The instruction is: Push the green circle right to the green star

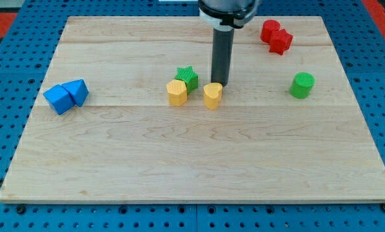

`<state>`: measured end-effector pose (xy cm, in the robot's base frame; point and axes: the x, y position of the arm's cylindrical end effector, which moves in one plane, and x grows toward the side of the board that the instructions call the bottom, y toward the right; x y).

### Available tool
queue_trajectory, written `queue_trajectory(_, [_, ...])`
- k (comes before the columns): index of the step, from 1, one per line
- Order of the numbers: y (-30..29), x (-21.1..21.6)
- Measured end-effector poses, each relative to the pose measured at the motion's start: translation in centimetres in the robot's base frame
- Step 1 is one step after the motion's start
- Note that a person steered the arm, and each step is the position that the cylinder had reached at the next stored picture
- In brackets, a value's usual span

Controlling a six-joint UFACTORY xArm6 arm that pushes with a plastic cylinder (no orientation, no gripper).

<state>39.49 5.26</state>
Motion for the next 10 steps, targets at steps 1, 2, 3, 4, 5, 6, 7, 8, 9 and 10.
queue_trajectory(1, [3.4, -0.6])
queue_trajectory(2, [6.4, 3.3])
queue_trajectory(3, [-0.2, 4.3])
queue_trajectory(4, [-8.1, 3.0])
queue_trajectory(5, [-0.6, 2.9])
queue_trajectory(6, [10.4, 4.0])
queue_trajectory(7, [18.1, 4.1])
queue_trajectory(8, [18.9, 3.9])
queue_trajectory(9, [17.8, 1.8])
queue_trajectory(10, [12.5, 0.9])
